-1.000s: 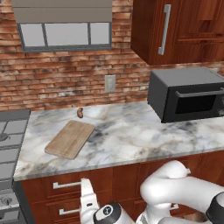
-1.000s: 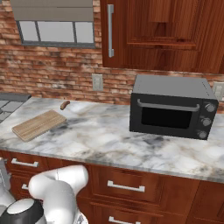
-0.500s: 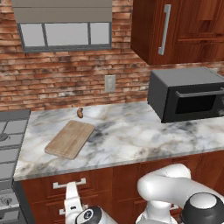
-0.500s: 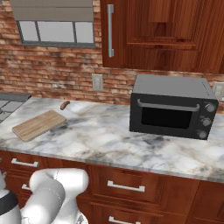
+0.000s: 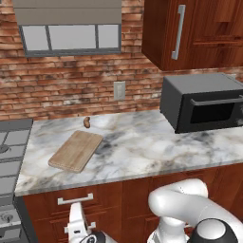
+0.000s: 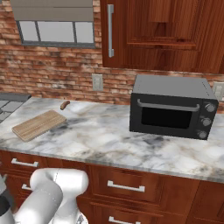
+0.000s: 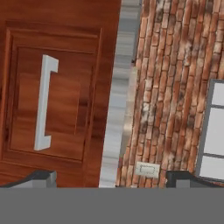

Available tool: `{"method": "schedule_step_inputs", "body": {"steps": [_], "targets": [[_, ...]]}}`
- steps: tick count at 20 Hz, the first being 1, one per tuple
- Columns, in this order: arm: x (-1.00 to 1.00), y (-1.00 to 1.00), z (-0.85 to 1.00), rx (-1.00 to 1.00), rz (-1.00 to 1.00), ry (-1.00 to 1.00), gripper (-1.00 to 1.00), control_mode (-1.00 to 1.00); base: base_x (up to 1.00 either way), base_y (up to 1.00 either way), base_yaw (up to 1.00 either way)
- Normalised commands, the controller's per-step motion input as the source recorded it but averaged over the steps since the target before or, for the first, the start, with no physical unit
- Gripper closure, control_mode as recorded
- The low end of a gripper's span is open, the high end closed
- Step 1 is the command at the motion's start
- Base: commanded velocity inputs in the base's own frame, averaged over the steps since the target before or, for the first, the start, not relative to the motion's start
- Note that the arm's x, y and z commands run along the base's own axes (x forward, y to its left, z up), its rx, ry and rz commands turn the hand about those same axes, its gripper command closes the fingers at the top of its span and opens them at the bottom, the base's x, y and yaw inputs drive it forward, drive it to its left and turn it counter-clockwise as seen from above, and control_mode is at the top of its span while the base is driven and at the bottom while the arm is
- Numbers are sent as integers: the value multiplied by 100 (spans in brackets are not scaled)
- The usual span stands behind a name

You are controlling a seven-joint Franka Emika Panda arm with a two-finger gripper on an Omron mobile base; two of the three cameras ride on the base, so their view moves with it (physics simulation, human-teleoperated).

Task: Open the drawer on the left and place the cutting tools on the cutting board.

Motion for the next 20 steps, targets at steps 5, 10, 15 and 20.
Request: {"method": "schedule_step_inputs", "body": {"steps": [5,10,15,20], "targets": [[29,-19,-19,0,0,-8,-100,-100,0,0,0],[39,0,-2,0,0,-5,-100,-100,0,0,0],[31,0,-17,0,0,-5,-100,-100,0,0,0],[21,0,-39,0,0,-4,-100,-100,0,0,0]]}}
